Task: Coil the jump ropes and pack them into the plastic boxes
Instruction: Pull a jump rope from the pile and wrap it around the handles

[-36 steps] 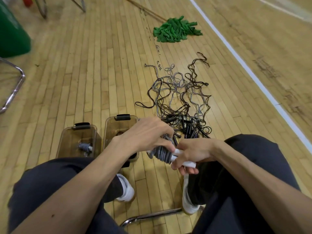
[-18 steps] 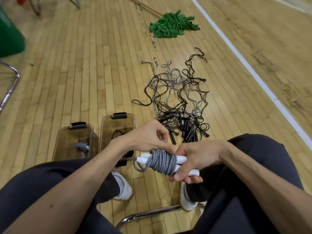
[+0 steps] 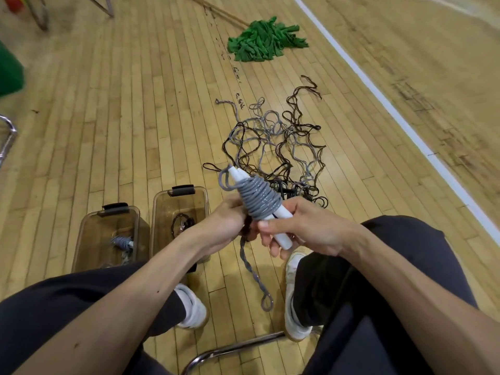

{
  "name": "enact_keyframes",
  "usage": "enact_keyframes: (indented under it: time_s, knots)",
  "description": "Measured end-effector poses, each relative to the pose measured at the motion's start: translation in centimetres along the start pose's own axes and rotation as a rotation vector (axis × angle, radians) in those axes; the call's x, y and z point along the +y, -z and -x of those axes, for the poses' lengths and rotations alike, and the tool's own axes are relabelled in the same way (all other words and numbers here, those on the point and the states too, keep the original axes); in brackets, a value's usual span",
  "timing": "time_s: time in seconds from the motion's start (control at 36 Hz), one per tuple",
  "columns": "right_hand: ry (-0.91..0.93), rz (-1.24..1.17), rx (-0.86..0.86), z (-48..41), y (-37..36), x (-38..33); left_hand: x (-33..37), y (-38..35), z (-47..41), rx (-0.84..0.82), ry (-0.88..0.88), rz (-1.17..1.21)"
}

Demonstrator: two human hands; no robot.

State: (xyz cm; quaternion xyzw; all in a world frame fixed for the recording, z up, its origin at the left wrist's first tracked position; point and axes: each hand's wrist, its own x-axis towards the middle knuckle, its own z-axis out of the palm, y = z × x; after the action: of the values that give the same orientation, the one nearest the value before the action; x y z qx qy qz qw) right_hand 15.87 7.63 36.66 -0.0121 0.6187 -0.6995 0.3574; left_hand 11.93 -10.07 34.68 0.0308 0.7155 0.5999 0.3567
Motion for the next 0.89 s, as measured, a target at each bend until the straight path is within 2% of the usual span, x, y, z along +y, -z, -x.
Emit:
enact_keyframes:
  time_s: [0.11, 0.22, 0.31, 0.39, 0.58, 0.69, 0.81, 0.89]
  knots:
    - [0.005, -0.043, 0.087, -0.2, 0.2, -0.1, 0.1, -0.3, -0.1, -0.042, 0.019, 0.069]
    - [-0.005, -0.039, 0.269, -0.4, 0.7, -0.1, -0.1, -0.2, 0.1, -0.146, 0.047, 0.0]
    - [-0.005, 0.056, 0.377, -0.4, 0.9, 0.0, -0.4, -0.1, 0.4, -0.154, 0.067, -0.056]
    - [-0.031, 0.141, 0.395, -0.3, 0.9, 0.3, -0.4, 0.2, 0.7, -0.125, 0.074, -0.114]
    - [-0.077, 0.162, 0.432, -0.5, 1.5, 0.5, -0.2, 0.6, 1.3, -0.096, -0.004, -0.239]
    - [-0.092, 0.227, 0.459, -0.6, 1.7, 0.7, -0.4, 0.8, 1.6, -0.053, -0.081, -0.386]
    - [-0.096, 0.322, 0.465, -0.9, 1.7, 1.0, -0.2, 0.8, 2.4, 0.028, -0.259, -0.747]
    - [-0.138, 0.412, 0.441, -1.3, 1.3, 1.4, -0.1, 0.6, 2.8, 0.07, -0.348, -0.933]
